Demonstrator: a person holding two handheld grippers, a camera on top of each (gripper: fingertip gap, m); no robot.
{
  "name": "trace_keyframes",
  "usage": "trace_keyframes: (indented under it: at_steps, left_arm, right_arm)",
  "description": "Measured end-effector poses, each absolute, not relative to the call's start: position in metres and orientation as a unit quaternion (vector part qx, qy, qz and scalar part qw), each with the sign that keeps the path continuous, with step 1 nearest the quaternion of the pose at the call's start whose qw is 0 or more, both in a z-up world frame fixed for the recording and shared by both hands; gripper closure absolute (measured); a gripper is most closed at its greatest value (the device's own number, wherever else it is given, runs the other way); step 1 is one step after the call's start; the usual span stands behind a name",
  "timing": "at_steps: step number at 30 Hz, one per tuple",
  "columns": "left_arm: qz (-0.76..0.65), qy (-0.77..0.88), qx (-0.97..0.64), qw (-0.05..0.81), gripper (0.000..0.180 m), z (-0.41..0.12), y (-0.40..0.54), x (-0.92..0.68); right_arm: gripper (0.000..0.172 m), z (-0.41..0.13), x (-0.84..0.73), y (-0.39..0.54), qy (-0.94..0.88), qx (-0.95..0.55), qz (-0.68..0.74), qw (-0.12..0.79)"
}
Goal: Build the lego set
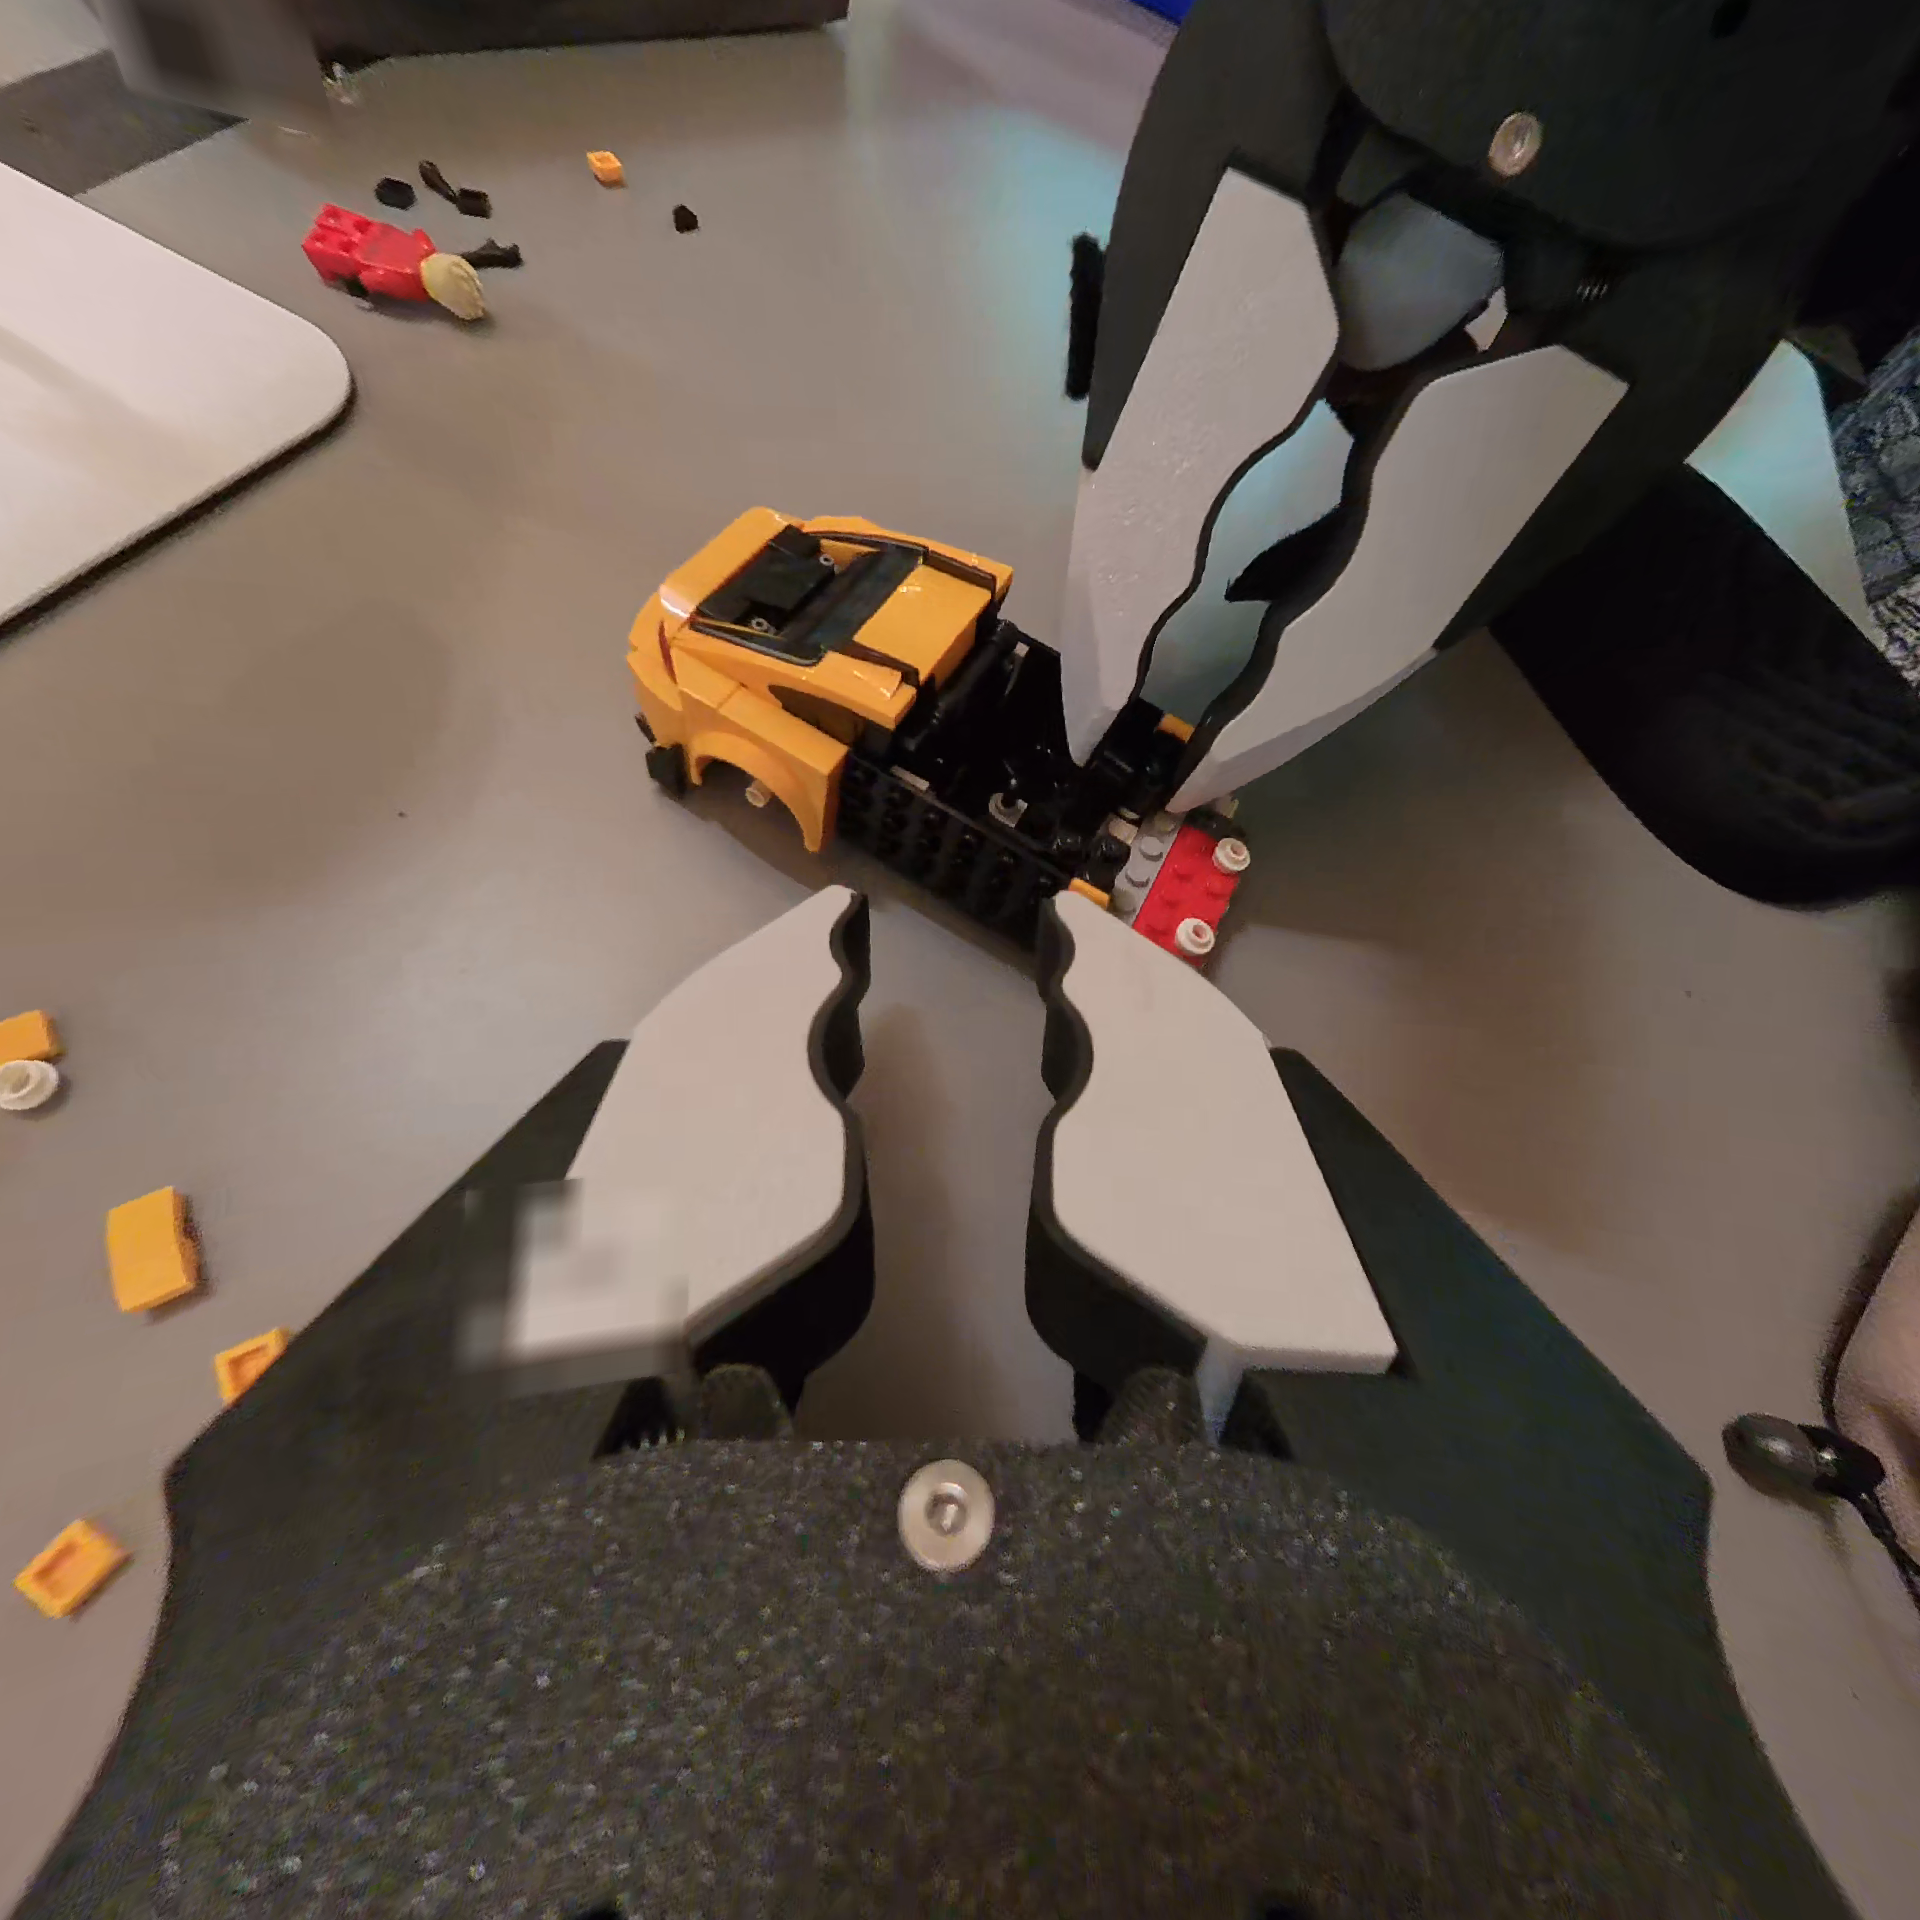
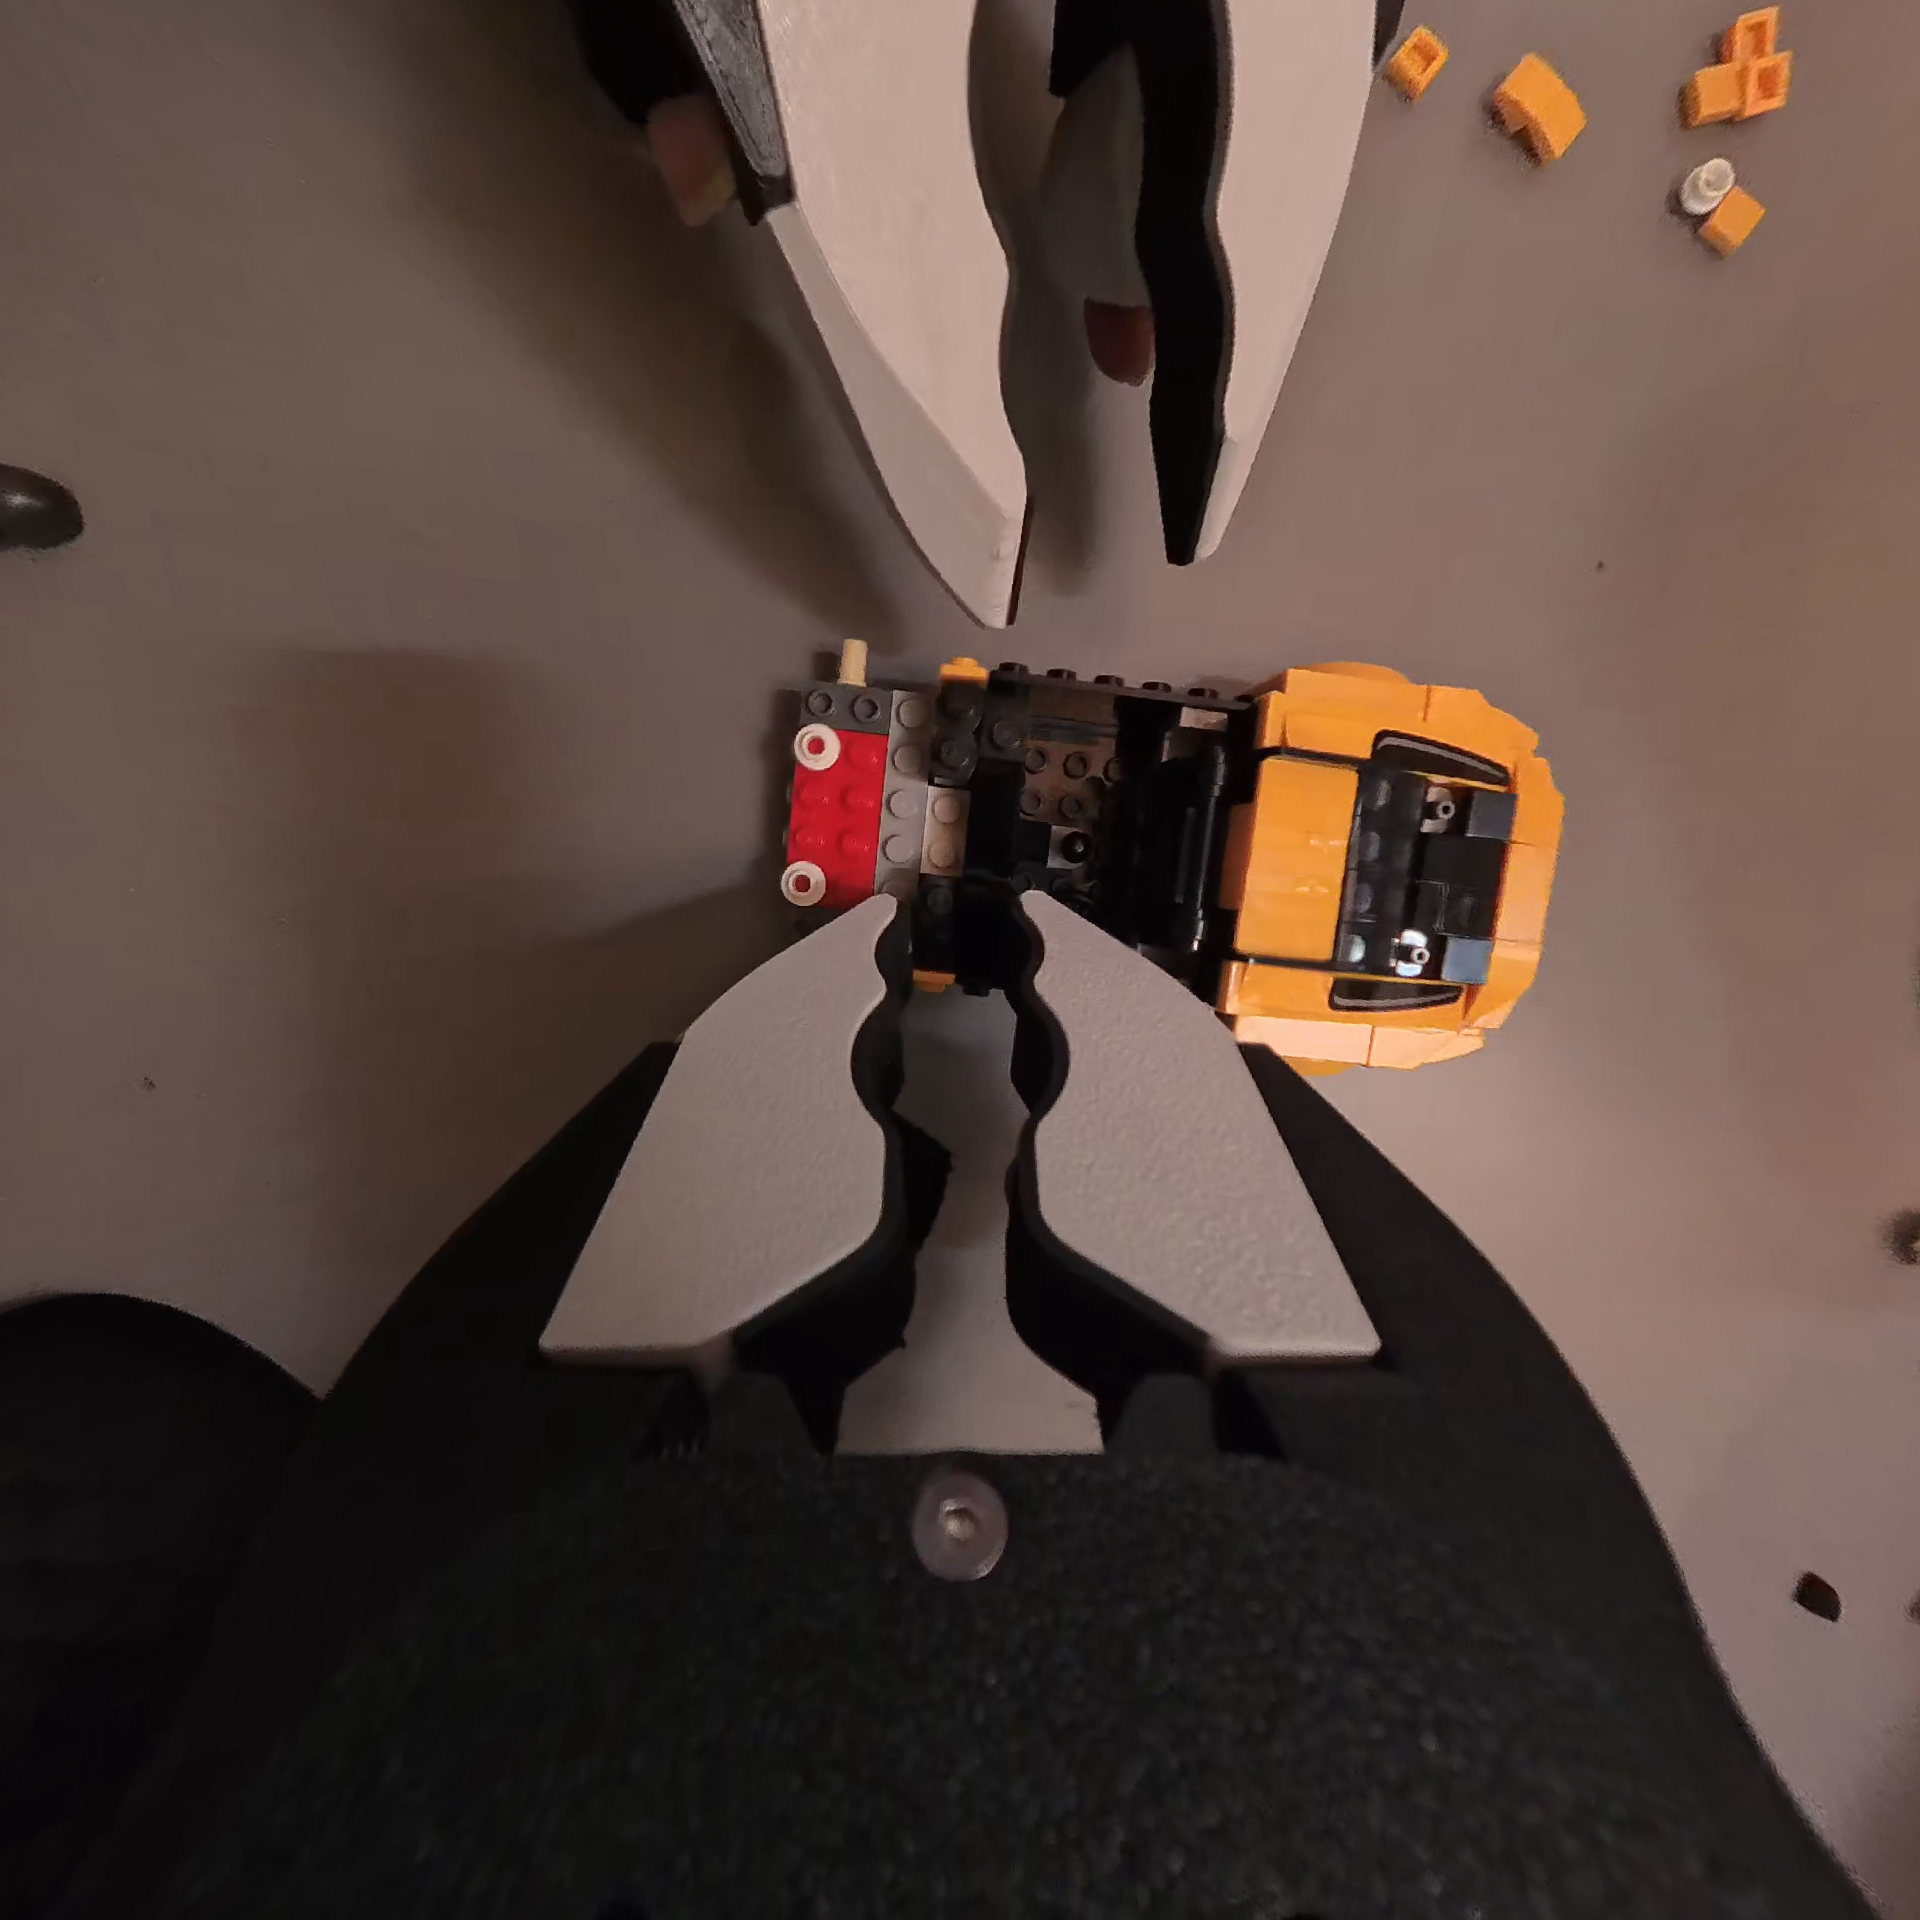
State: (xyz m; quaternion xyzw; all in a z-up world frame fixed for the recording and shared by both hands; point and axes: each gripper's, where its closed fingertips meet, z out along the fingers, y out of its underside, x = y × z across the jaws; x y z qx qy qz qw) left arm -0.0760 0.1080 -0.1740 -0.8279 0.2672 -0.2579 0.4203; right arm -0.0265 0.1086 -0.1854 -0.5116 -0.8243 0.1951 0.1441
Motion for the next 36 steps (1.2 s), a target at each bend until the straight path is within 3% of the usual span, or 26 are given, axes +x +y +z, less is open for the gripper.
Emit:
trace_keyframes:
  at_steps: [8, 22, 36]
  left_arm:
    - [-0.288, 0.262, -0.827, 0.406, 0.148, -0.174, 0.103, -0.069]
    - [-0.238, 0.266, -0.825, 0.439, 0.161, -0.169, 0.109, -0.078]
    - [-0.199, 0.279, -0.825, 0.449, 0.162, -0.172, 0.112, -0.082]
  right_arm:
    - [0.155, -0.185, -0.016, 0.107, -0.801, -0.542, 0.198, 0.158]
    - [0.156, -0.188, 0.001, 0.158, -0.661, -0.716, 0.121, 0.190]
    - [0.155, -0.188, 0.004, 0.167, -0.614, -0.751, 0.113, 0.217]
